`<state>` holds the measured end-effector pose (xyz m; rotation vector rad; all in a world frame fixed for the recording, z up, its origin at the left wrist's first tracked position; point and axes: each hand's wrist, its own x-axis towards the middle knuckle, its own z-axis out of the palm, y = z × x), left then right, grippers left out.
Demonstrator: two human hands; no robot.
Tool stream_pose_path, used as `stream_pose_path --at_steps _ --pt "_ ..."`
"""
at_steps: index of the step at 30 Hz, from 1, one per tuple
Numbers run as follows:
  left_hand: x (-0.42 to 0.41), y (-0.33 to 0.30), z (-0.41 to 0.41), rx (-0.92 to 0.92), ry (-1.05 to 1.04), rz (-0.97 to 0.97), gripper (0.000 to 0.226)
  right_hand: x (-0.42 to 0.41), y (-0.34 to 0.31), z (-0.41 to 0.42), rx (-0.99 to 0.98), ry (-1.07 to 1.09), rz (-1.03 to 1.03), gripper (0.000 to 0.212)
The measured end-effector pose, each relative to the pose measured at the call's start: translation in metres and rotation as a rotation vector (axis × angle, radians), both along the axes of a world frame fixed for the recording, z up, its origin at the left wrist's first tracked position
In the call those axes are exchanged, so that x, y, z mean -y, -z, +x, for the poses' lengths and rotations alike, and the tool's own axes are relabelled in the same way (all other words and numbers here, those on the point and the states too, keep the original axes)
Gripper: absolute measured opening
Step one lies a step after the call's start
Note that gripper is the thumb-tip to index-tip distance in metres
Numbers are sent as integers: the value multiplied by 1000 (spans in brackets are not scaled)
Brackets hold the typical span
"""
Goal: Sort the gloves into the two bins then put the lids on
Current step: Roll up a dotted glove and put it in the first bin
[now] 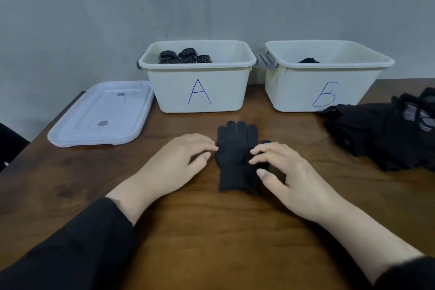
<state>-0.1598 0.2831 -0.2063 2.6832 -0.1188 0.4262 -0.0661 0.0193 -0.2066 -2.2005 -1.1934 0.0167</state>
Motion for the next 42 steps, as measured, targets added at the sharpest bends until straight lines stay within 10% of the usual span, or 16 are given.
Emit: stream_pose_path --at_steps 28,42 --pt "18 7 45 -124 -420 80 47 -7 2 -6 118 150 -66 48" --pt "36 6 41 -257 -133 201 58 -3 8 -1 99 130 -7 32"
